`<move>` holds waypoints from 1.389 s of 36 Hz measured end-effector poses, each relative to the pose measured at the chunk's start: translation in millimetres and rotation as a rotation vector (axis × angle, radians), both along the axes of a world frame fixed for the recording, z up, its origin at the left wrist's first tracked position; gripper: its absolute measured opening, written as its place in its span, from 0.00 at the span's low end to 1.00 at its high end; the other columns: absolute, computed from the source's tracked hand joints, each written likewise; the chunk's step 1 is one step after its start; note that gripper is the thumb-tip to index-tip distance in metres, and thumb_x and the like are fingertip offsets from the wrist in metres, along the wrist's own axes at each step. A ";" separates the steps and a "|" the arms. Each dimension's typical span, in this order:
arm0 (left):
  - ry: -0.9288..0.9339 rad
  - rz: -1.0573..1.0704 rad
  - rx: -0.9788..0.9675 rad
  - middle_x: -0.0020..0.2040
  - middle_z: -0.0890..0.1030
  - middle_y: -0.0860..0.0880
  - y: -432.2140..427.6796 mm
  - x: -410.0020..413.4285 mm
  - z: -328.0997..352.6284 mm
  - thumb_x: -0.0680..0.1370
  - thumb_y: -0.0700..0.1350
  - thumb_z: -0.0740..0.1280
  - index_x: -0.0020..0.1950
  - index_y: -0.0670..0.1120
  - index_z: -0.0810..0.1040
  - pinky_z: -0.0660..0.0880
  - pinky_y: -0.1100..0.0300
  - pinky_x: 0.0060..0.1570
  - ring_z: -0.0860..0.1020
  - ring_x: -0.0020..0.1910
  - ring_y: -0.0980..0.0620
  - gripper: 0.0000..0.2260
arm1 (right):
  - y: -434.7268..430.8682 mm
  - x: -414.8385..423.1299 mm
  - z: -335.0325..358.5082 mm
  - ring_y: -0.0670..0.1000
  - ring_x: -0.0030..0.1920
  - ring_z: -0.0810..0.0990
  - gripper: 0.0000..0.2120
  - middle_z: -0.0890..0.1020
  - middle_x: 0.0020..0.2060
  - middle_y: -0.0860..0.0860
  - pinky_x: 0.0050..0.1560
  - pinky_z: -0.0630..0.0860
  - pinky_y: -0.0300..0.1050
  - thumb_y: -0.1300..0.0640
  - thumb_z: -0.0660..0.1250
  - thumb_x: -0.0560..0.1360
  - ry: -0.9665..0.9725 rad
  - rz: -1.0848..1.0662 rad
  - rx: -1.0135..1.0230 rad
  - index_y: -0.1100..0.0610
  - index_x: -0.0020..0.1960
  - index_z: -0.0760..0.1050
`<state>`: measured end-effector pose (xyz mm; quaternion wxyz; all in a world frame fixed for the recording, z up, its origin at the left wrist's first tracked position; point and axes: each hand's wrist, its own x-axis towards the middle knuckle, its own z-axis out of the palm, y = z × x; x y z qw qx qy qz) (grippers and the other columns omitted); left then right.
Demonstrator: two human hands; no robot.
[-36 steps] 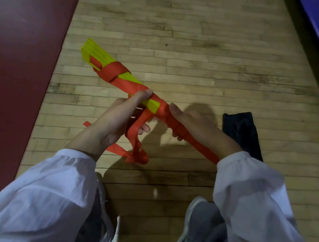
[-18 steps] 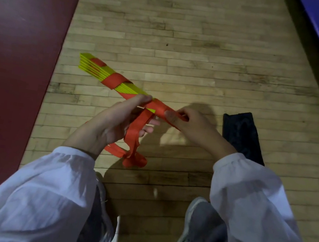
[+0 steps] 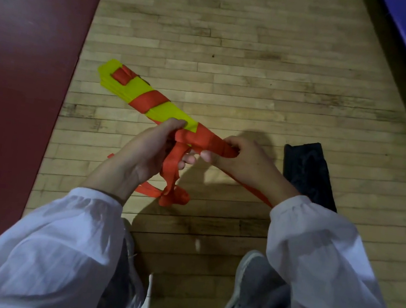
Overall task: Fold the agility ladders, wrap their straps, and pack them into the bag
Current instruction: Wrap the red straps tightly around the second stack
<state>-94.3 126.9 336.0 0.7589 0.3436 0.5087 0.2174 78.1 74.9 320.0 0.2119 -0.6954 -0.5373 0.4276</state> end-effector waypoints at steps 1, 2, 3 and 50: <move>-0.007 -0.004 0.003 0.37 0.80 0.43 0.3 -0.5 -0.4 0.82 0.49 0.56 0.45 0.40 0.76 0.73 0.66 0.23 0.78 0.25 0.53 0.16 | 0.0 0.2 1.7 0.41 0.39 0.77 0.15 0.80 0.38 0.44 0.39 0.71 0.39 0.35 0.70 0.68 0.016 0.007 -0.009 0.45 0.45 0.78; -0.016 -0.008 0.001 0.37 0.79 0.43 0.5 -0.8 -0.7 0.82 0.49 0.56 0.45 0.39 0.76 0.73 0.66 0.23 0.78 0.25 0.53 0.16 | -0.1 0.7 4.3 0.40 0.38 0.77 0.14 0.80 0.37 0.43 0.38 0.71 0.39 0.34 0.67 0.70 0.035 0.011 -0.018 0.45 0.42 0.77; -0.023 -0.015 -0.002 0.37 0.79 0.43 0.2 -1.2 -0.4 0.82 0.49 0.56 0.46 0.39 0.76 0.73 0.66 0.23 0.78 0.25 0.52 0.16 | -0.1 1.5 7.1 0.41 0.37 0.77 0.15 0.80 0.36 0.43 0.39 0.71 0.39 0.33 0.63 0.72 0.054 0.008 -0.026 0.44 0.40 0.77; 0.080 -0.137 -0.022 0.48 0.82 0.40 -6.4 2.2 -2.7 0.79 0.57 0.58 0.54 0.40 0.79 0.72 0.65 0.25 0.79 0.28 0.52 0.21 | 4.4 9.0 2.1 0.47 0.42 0.79 0.23 0.81 0.40 0.48 0.46 0.76 0.47 0.38 0.74 0.65 -0.004 0.033 0.022 0.55 0.46 0.77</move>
